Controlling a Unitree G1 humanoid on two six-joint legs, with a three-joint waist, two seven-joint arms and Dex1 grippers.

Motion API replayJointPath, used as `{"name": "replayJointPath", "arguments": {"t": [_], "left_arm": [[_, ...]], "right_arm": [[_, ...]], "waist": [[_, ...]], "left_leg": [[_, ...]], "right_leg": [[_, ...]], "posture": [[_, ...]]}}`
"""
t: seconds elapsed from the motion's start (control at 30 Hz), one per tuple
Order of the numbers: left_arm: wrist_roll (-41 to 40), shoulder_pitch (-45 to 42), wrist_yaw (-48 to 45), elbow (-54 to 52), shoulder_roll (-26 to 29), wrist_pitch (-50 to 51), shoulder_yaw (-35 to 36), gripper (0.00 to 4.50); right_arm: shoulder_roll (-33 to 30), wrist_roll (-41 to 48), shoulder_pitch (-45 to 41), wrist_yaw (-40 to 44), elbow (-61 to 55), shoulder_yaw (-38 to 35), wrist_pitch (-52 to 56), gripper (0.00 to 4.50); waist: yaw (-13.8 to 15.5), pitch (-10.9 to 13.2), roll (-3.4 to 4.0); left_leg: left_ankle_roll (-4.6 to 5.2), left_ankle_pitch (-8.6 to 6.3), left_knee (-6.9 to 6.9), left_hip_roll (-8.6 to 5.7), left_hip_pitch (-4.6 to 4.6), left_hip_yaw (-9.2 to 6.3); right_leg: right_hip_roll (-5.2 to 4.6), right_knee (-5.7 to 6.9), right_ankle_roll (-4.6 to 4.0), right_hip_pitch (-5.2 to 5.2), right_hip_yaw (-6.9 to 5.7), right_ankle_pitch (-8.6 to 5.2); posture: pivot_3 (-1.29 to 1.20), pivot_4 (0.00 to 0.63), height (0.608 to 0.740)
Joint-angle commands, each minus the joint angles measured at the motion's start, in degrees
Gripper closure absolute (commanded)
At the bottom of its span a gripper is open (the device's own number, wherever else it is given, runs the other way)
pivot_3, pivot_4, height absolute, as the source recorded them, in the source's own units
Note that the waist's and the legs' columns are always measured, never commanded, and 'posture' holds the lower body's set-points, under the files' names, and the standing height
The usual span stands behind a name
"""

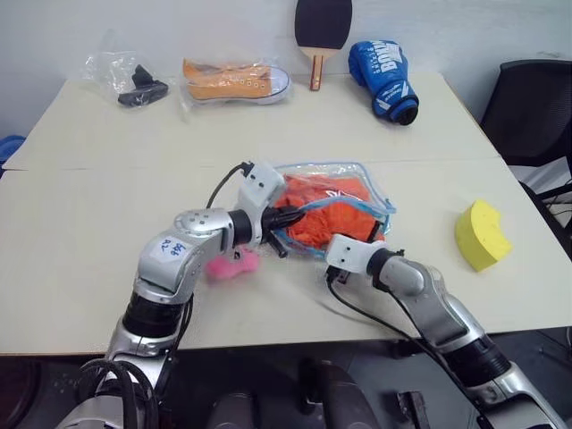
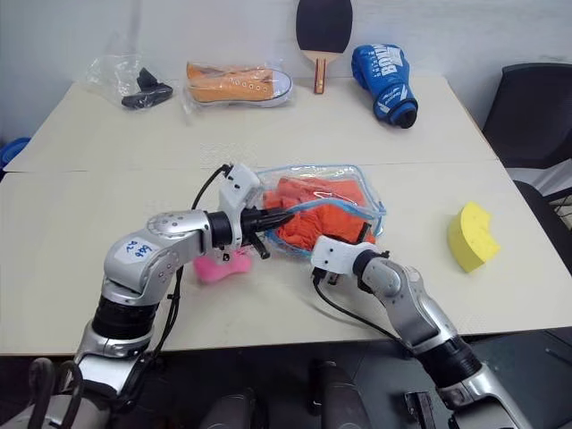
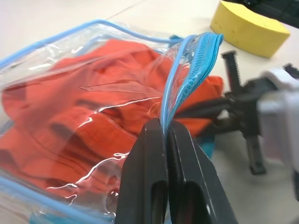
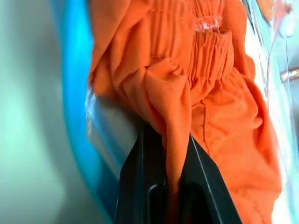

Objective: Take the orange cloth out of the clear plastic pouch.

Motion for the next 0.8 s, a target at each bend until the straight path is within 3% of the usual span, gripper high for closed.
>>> {"name": "replayJointPath", "arguments": {"t": [0.03,0.2,0.47,0.63,0.8], "left_arm": [[1.6,-2.7,2.5,2.3,-1.2,-2.6,1.4,4.50],[6.3,-3.3,3.5,6.5,0.2,-7.7,-1.7,4.50],[15.2,-4.2,1.6,20.0,6.3,-23.7,-4.5,4.50],[18.9,-4.6,-1.6,26.1,11.1,-31.9,-4.4,4.50],[20.4,-5.4,-4.7,31.0,15.9,-37.7,-3.2,4.50]], "right_arm": [[-0.9,-2.0,2.3,2.4,-3.2,1.8,-1.1,4.47],[-3.0,-3.4,6.5,4.1,-10.5,-0.3,-1.2,4.47],[-13.9,8.5,16.9,13.2,-18.7,-9.4,-11.2,4.47],[-20.8,10.7,19.0,13.5,-9.2,-17.5,-18.9,4.47],[-24.2,13.5,15.9,13.9,1.9,-22.0,-24.7,4.47]], "waist": [[0.0,0.0,0.00],[0.0,0.0,0.00],[0.1,0.0,-0.01],[0.0,0.0,-0.01],[0.0,0.0,-0.01]], "left_leg": [[0.00,0.00,0.00,0.00,0.00,0.00],[-0.02,0.00,-0.02,0.00,0.00,0.00],[-0.04,0.00,-0.03,-0.12,0.01,0.01],[-0.05,0.00,-0.04,-0.13,0.02,0.07],[-0.04,0.00,-0.06,-0.12,0.02,0.15]], "right_leg": [[0.01,0.00,0.00,0.00,0.00,0.00],[0.03,0.00,0.00,-0.02,-0.01,0.00],[0.08,-0.04,0.00,0.01,-0.05,0.00],[0.12,-0.06,0.00,0.00,-0.04,0.00],[0.12,-0.05,-0.02,-0.02,-0.04,-0.01]], "posture": [[0.00,0.150,0.740],[0.00,0.150,0.740],[0.00,0.150,0.740],[0.00,0.150,0.740],[0.00,0.150,0.740]]}}
